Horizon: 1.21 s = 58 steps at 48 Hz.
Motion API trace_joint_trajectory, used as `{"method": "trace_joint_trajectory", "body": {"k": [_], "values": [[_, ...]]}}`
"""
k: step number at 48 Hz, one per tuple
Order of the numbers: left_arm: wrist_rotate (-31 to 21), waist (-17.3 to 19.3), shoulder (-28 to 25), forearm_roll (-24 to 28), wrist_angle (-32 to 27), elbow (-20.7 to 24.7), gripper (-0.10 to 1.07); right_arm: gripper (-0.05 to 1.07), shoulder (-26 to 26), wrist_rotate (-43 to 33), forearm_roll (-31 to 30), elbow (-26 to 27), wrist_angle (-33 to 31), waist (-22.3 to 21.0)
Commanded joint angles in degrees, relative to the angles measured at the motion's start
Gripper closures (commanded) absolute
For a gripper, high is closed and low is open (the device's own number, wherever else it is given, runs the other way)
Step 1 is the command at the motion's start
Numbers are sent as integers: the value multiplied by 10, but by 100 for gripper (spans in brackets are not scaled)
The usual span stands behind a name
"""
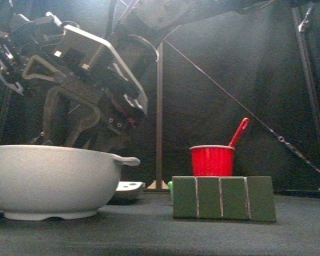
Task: Grab salmon sushi
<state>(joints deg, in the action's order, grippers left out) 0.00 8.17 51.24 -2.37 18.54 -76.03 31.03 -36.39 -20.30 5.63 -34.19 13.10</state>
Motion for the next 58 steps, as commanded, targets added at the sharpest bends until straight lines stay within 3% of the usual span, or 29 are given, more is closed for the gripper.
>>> {"method": "trace_joint_trajectory", "body": {"k": [1, 17, 39, 58], "values": [[1, 1, -2, -1, 6, 6, 65, 17, -12, 2, 1, 18, -1, -4], [1, 1, -1, -1, 6, 6, 65, 20, -3, 1, 7, 20, 0, -4], [1, 1, -1, -1, 6, 6, 65, 43, -9, 1, 4, 22, -19, -4], [1, 1, -1, -1, 6, 6, 65, 44, -31, 2, -16, 32, -38, -1]]}}
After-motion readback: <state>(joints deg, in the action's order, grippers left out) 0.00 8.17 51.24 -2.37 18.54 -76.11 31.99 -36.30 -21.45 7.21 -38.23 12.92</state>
